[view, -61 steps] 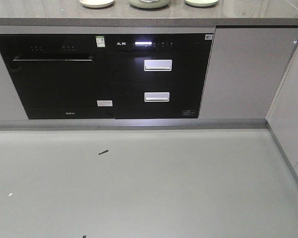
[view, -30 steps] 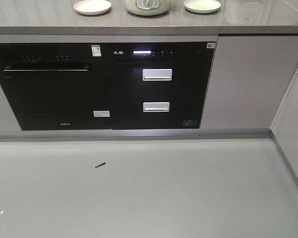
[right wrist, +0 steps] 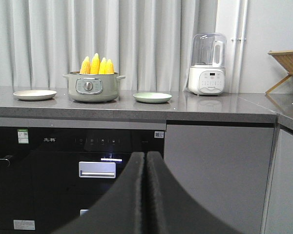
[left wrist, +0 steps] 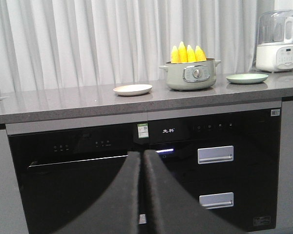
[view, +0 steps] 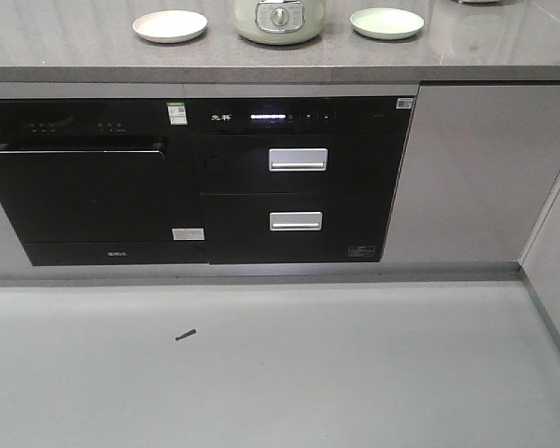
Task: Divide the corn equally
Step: 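Drive the base forward toward the counter with the pot and plates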
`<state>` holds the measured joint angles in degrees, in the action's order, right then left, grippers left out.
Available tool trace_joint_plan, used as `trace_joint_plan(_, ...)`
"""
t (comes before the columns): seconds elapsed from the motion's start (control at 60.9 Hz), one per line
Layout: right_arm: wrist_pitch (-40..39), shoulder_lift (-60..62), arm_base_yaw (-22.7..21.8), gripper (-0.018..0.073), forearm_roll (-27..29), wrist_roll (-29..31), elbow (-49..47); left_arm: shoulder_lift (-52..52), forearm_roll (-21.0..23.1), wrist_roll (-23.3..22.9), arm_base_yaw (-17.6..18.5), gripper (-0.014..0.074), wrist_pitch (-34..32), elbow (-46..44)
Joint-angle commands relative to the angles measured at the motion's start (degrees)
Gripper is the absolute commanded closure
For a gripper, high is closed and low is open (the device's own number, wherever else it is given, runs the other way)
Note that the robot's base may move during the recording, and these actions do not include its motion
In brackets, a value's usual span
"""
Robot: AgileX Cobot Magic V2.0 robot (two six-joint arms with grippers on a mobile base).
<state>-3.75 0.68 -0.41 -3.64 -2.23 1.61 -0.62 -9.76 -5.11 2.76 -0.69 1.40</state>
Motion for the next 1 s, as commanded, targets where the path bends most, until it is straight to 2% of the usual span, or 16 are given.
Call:
trace_joint_plan(0.0,-4.2,0.4,-0.1,0.0569,-0.5,0.3,0.7,-0.9,0.2,-0.6,0.1,0.0603,-4.3,0.7)
trace_joint_plan(0.986,-4.2,0.4,-0.1,0.0569,-0.5,0.3,0.7,-0.9,0.2,-0.6,0.1,0.0603,-4.3,0.7)
